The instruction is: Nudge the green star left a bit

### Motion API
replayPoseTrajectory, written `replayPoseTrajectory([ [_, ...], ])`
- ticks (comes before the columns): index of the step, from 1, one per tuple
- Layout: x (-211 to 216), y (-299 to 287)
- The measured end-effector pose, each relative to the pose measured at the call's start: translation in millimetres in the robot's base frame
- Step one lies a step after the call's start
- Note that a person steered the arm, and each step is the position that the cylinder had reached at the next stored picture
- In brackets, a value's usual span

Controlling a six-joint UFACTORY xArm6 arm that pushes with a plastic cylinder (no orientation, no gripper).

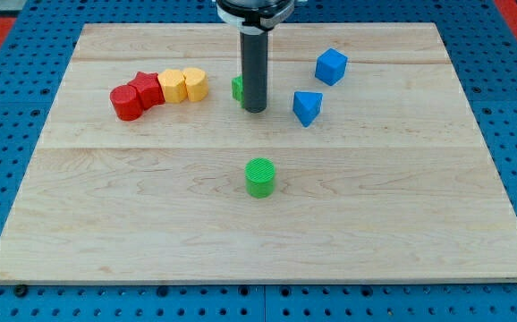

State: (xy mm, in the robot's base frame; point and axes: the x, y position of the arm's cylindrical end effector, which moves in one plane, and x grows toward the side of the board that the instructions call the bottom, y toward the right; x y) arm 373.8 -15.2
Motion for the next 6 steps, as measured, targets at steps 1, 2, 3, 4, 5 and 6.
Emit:
replayPoseTrajectory([
  [1,0.0,-30.6],
  [2,0.0,-55.8],
  [3,0.7,-56.3],
  [4,1.1,-15.1],
  [5,1.1,39.1],
  [6,-5.7,36.9],
])
